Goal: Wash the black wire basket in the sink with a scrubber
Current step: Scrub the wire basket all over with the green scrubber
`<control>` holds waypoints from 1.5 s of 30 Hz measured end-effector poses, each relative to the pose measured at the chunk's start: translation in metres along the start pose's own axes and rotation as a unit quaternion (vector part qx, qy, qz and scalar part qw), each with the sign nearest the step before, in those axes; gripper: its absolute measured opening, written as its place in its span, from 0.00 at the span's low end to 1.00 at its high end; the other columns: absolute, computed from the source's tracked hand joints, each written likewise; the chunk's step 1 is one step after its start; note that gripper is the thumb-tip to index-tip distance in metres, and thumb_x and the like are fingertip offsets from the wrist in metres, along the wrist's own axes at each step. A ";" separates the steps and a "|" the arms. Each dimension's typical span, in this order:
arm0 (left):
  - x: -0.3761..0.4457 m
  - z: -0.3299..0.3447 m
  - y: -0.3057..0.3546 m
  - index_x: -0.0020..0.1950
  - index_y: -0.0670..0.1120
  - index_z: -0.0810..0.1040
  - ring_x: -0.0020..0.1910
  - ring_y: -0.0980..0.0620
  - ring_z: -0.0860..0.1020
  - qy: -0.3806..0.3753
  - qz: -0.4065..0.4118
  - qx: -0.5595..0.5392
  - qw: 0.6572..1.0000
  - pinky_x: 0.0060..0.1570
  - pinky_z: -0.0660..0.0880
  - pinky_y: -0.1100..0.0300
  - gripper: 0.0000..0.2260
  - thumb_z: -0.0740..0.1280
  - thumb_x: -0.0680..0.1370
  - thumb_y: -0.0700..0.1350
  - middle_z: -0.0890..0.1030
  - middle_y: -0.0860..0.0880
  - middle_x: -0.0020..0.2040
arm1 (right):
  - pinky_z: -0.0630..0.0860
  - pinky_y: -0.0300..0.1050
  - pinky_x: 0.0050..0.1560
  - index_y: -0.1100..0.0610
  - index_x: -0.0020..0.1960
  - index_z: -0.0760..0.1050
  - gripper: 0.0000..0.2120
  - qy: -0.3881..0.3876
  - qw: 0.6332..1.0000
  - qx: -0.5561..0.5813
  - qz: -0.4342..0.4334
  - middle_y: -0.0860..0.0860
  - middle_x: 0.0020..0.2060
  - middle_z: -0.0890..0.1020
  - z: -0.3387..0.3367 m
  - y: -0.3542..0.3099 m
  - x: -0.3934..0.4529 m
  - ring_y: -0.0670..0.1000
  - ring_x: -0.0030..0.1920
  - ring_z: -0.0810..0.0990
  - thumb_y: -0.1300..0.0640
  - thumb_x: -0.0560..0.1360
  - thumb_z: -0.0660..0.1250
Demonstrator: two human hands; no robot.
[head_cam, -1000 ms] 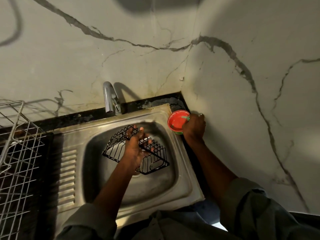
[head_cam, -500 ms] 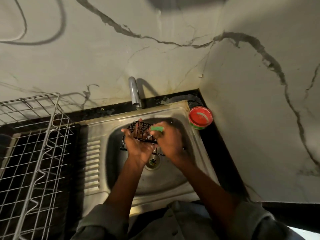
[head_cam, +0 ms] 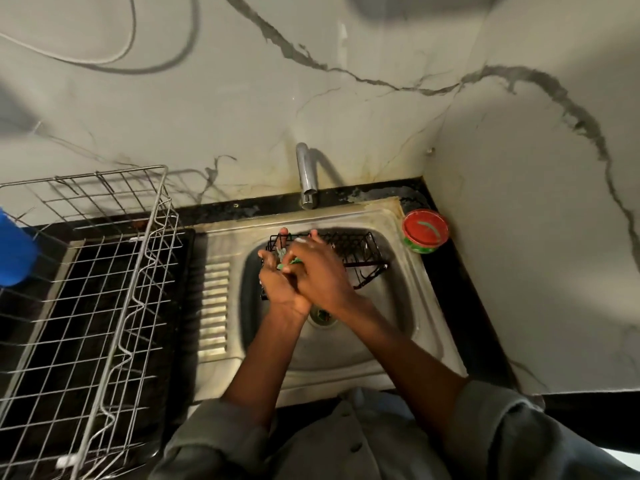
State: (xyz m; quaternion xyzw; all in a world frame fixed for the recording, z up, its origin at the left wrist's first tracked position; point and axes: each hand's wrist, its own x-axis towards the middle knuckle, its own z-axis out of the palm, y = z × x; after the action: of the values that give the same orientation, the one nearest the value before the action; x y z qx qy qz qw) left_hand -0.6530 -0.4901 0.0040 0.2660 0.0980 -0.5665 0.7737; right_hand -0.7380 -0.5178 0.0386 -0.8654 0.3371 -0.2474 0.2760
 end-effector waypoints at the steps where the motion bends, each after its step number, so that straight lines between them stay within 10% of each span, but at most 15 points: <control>1: -0.002 0.000 0.002 0.73 0.50 0.73 0.58 0.41 0.82 -0.006 -0.002 -0.008 1.000 0.57 0.81 0.47 0.22 0.61 0.80 0.52 0.82 0.38 0.58 | 0.74 0.52 0.55 0.52 0.48 0.79 0.09 0.004 0.999 -0.046 -0.005 0.49 0.52 0.82 -0.004 0.007 0.003 0.50 0.55 0.76 0.61 0.70 0.74; 6: -0.009 0.003 0.005 0.62 0.54 0.81 0.69 0.29 0.76 -0.027 -0.036 -0.002 0.999 0.69 0.64 0.23 0.20 0.54 0.86 0.61 0.78 0.36 0.71 | 0.74 0.53 0.63 0.54 0.55 0.77 0.14 0.093 0.956 -0.136 0.243 0.51 0.56 0.81 -0.036 0.060 -0.005 0.53 0.61 0.77 0.62 0.72 0.74; 11: -0.007 0.004 -0.009 0.77 0.49 0.72 0.52 0.48 0.82 0.005 -0.008 0.082 0.997 0.55 0.81 0.49 0.25 0.57 0.85 0.61 0.83 0.44 0.53 | 0.77 0.46 0.49 0.52 0.45 0.79 0.09 0.085 0.989 0.030 0.120 0.46 0.45 0.82 -0.009 0.019 0.007 0.47 0.50 0.79 0.65 0.72 0.73; 15: -0.002 0.004 -0.008 0.71 0.52 0.76 0.48 0.48 0.82 -0.014 -0.034 0.059 0.998 0.49 0.84 0.49 0.19 0.55 0.85 0.56 0.83 0.46 0.48 | 0.76 0.49 0.52 0.51 0.49 0.78 0.12 0.085 0.989 -0.084 0.082 0.46 0.47 0.83 -0.018 0.021 0.028 0.50 0.52 0.79 0.61 0.71 0.76; 22: -0.002 0.008 -0.001 0.76 0.55 0.71 0.74 0.34 0.73 -0.063 -0.058 0.036 0.996 0.71 0.62 0.23 0.23 0.56 0.84 0.61 0.74 0.38 0.75 | 0.78 0.49 0.55 0.55 0.53 0.79 0.11 0.113 0.948 -0.085 0.284 0.52 0.54 0.83 -0.036 0.071 0.005 0.54 0.58 0.79 0.62 0.72 0.74; 27: 0.001 0.003 -0.002 0.72 0.54 0.76 0.75 0.34 0.72 -0.065 -0.056 0.044 0.995 0.69 0.63 0.23 0.21 0.54 0.85 0.61 0.71 0.38 0.78 | 0.82 0.50 0.52 0.52 0.58 0.82 0.13 0.117 0.943 0.090 0.297 0.50 0.50 0.86 -0.042 0.074 0.008 0.49 0.50 0.84 0.63 0.74 0.72; 33: -0.004 0.011 -0.003 0.80 0.55 0.68 0.73 0.35 0.75 -0.029 -0.025 0.096 0.995 0.70 0.65 0.25 0.26 0.54 0.85 0.63 0.75 0.38 0.74 | 0.81 0.39 0.39 0.58 0.51 0.84 0.08 0.115 0.799 0.463 0.366 0.52 0.44 0.87 -0.057 0.057 0.008 0.49 0.45 0.86 0.67 0.75 0.73; 39: -0.010 0.020 -0.017 0.78 0.53 0.72 0.61 0.40 0.79 -0.042 0.010 0.207 0.977 0.60 0.75 0.38 0.22 0.63 0.84 0.43 0.83 0.42 0.60 | 0.81 0.35 0.42 0.60 0.53 0.84 0.13 0.062 0.896 0.334 0.284 0.49 0.41 0.86 -0.040 0.031 0.012 0.39 0.41 0.85 0.73 0.72 0.72; 45: -0.012 0.021 -0.020 0.77 0.55 0.73 0.61 0.41 0.80 -0.036 0.025 0.208 0.977 0.63 0.76 0.35 0.26 0.62 0.82 0.34 0.80 0.39 0.68 | 0.83 0.41 0.43 0.59 0.57 0.83 0.12 0.042 0.860 0.388 0.328 0.55 0.50 0.87 -0.049 0.036 0.016 0.52 0.51 0.86 0.71 0.76 0.69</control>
State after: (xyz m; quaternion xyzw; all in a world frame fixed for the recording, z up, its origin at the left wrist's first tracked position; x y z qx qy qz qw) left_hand -0.6786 -0.4953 0.0217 0.4027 -0.0563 -0.5639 0.7188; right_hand -0.7745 -0.5670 0.0547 -0.5166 0.4894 -0.2894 0.6402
